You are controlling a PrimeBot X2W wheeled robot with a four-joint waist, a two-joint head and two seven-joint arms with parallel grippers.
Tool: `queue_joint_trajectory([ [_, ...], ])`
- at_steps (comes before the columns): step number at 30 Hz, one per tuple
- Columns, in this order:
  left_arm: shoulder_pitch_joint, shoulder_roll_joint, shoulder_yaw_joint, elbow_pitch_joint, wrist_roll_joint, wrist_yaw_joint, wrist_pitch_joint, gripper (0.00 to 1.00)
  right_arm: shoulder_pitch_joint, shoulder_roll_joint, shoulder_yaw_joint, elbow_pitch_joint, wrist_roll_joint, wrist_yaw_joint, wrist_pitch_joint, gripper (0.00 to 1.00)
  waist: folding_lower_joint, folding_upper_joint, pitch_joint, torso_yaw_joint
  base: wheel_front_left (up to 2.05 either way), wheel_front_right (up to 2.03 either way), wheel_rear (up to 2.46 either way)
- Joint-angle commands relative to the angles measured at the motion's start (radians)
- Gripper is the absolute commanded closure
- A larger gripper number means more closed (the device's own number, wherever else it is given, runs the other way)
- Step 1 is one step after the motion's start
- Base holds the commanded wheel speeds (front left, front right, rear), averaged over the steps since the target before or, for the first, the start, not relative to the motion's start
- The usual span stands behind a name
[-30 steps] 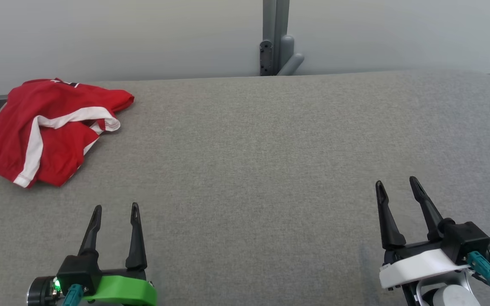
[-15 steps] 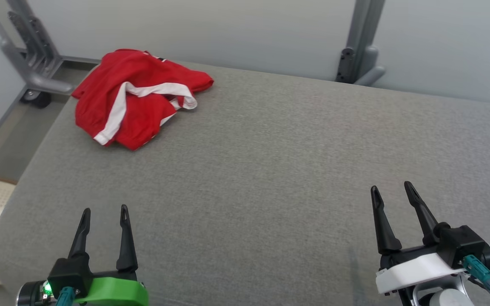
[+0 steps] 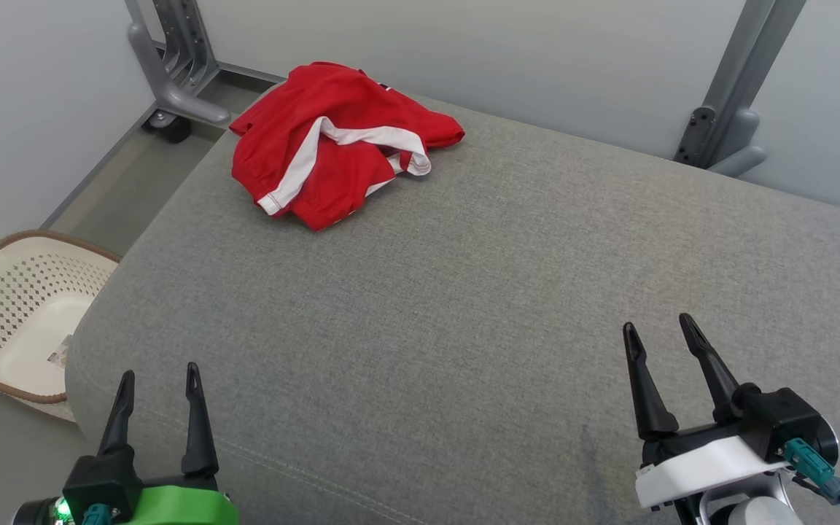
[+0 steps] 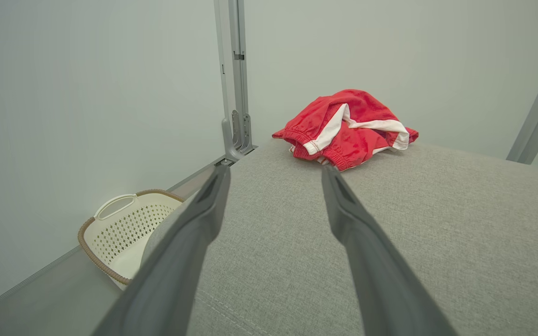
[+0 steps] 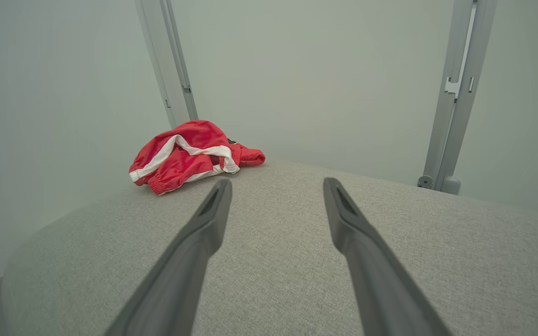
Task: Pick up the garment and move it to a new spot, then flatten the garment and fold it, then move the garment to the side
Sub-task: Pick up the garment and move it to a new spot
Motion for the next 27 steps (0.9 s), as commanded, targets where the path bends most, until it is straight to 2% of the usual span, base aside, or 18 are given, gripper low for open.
queue_joint_trajectory([
  [1, 0.007, 0.004, 0.008, -0.004, 0.004, 0.006, -0.001, 0.00, -0.003, -0.004, -0.005, -0.002, 0.004, 0.000, -0.003, 0.00, 0.0000, 0.0029, 0.007, -0.013, 0.00, 0.00, 0.00],
  [7, -0.030, 0.008, 0.019, -0.006, 0.030, -0.011, -0.001, 0.00, -0.009, -0.004, -0.003, -0.012, -0.006, 0.000, -0.003, 0.00, 0.0000, 0.0029, 0.032, -0.043, 0.00, 0.00, 0.00],
  [12, -0.124, 0.044, 0.044, -0.003, 0.038, -0.039, -0.001, 0.00, -0.025, -0.004, 0.002, -0.026, -0.023, 0.000, -0.003, 0.00, 0.0000, 0.0029, 0.072, -0.077, 0.00, 0.00, 0.00],
  [20, -0.410, 0.189, 0.047, 0.111, 0.055, -0.093, 0.022, 0.00, -0.062, -0.004, 0.010, -0.047, -0.067, 0.000, -0.003, 0.00, 0.0000, 0.0029, 0.181, -0.149, 0.00, 0.00, 0.00],
  [27, -0.683, 0.319, 0.031, 0.275, 0.005, -0.123, 0.163, 0.00, -0.108, -0.004, 0.006, -0.066, -0.121, 0.000, -0.003, 0.00, 0.0000, 0.0029, 0.315, -0.239, 0.00, 0.00, 0.00],
])
